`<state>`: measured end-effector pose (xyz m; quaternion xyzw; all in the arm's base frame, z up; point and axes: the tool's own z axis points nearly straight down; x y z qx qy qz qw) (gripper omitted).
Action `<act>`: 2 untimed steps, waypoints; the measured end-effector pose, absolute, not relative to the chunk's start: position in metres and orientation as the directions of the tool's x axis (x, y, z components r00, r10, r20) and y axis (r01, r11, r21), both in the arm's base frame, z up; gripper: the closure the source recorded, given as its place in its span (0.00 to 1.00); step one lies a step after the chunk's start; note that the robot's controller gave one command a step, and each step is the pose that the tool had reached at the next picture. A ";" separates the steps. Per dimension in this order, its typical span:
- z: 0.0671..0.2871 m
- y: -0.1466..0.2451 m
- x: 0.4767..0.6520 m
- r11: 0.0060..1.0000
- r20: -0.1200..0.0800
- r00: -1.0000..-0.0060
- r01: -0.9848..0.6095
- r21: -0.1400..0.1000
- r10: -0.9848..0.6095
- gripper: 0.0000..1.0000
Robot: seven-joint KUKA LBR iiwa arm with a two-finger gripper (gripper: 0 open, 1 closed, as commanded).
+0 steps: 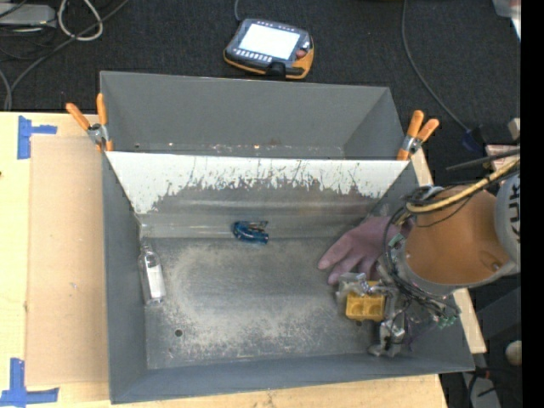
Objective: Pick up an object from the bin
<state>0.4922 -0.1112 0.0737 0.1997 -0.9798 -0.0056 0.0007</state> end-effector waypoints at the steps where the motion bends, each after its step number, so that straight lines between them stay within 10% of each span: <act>1: 0.085 -0.065 0.494 0.886 0.000 -0.886 -0.463 0.012 -0.463 1.00; 2: 0.085 -0.065 0.494 0.887 0.000 -0.887 -0.462 0.012 -0.462 1.00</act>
Offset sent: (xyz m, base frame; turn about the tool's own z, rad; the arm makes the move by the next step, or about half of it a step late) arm 0.0000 0.0000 0.0000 0.0000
